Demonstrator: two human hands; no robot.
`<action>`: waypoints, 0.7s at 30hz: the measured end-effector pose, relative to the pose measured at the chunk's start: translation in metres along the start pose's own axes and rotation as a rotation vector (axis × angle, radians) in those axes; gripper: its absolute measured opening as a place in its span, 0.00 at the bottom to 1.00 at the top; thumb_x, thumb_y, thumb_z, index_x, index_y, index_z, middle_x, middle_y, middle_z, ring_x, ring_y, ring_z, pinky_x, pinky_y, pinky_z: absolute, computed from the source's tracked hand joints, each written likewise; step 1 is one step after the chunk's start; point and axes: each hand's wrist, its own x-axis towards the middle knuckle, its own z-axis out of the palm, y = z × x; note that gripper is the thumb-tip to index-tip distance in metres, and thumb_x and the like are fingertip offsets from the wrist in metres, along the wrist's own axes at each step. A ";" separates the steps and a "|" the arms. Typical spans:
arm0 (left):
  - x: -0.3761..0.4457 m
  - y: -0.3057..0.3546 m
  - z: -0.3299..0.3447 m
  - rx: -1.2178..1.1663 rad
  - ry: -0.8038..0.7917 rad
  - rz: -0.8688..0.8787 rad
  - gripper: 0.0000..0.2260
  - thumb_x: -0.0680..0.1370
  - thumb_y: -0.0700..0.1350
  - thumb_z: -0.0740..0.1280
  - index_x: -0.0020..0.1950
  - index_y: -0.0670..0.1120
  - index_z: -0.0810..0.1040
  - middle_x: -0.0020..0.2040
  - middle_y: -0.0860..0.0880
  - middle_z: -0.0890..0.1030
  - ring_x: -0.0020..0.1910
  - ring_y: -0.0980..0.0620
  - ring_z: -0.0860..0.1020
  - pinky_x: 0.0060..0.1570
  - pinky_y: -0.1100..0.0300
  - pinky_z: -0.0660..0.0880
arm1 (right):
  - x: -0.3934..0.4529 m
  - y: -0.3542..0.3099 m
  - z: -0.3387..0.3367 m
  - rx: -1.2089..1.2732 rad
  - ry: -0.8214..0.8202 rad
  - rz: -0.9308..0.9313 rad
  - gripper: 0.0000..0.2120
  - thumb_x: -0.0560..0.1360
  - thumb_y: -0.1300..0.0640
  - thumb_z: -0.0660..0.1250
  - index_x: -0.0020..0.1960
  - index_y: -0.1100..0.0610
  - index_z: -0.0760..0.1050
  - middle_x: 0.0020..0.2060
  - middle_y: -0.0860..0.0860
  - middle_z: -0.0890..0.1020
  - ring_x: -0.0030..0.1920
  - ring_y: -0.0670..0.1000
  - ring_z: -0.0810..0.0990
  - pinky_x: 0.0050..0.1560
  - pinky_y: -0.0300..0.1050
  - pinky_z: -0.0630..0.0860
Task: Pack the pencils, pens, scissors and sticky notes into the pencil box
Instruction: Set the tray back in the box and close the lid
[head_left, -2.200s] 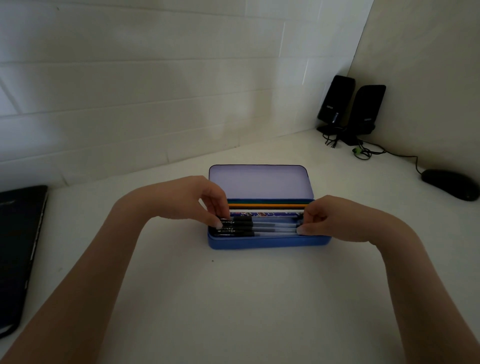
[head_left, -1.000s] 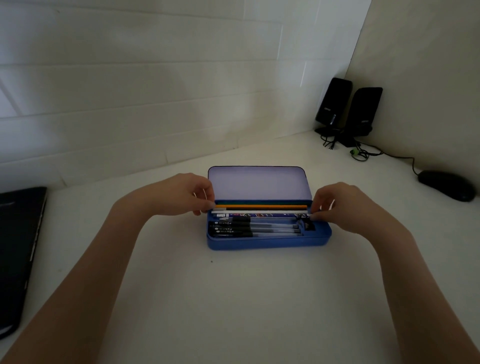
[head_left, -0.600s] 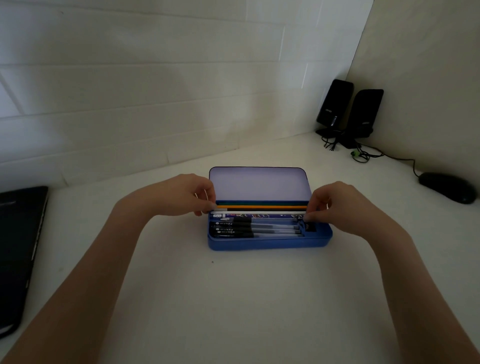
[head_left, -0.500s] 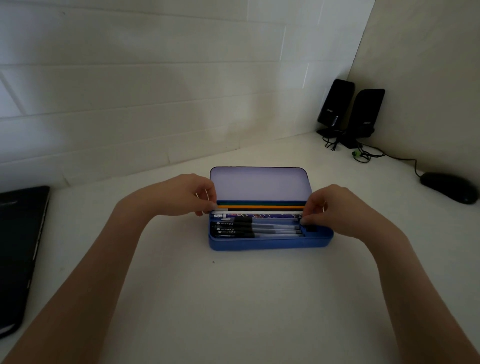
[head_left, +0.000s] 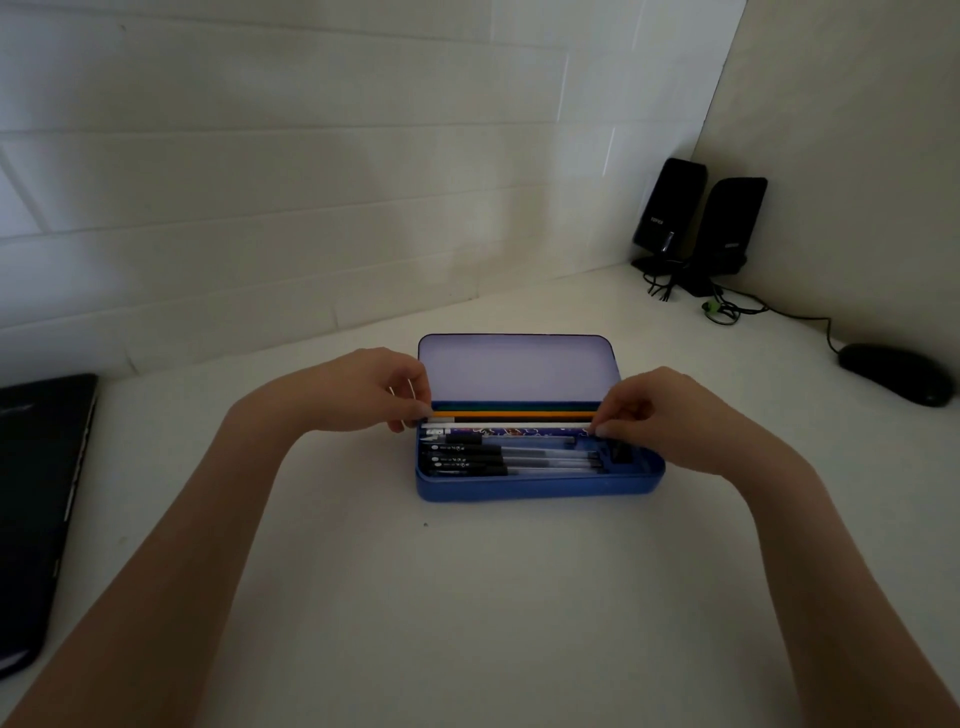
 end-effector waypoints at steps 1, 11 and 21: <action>0.000 0.000 0.000 -0.006 0.002 -0.001 0.04 0.76 0.42 0.65 0.42 0.46 0.77 0.37 0.50 0.81 0.36 0.53 0.80 0.40 0.62 0.74 | 0.001 0.004 -0.002 -0.014 0.053 0.021 0.03 0.73 0.57 0.69 0.41 0.51 0.81 0.36 0.47 0.80 0.37 0.45 0.76 0.37 0.37 0.70; 0.002 -0.003 0.000 -0.079 0.046 -0.051 0.04 0.78 0.41 0.62 0.44 0.48 0.72 0.38 0.50 0.82 0.36 0.52 0.80 0.37 0.62 0.71 | 0.007 0.021 -0.003 -0.154 0.113 0.150 0.08 0.74 0.57 0.67 0.48 0.49 0.83 0.42 0.50 0.81 0.36 0.44 0.73 0.42 0.44 0.72; 0.006 -0.012 0.001 -0.089 0.110 -0.109 0.04 0.78 0.41 0.62 0.42 0.47 0.70 0.40 0.47 0.82 0.36 0.50 0.80 0.43 0.55 0.74 | 0.002 0.024 -0.011 -0.138 0.083 0.135 0.10 0.74 0.58 0.66 0.43 0.46 0.83 0.44 0.52 0.82 0.40 0.49 0.76 0.37 0.40 0.71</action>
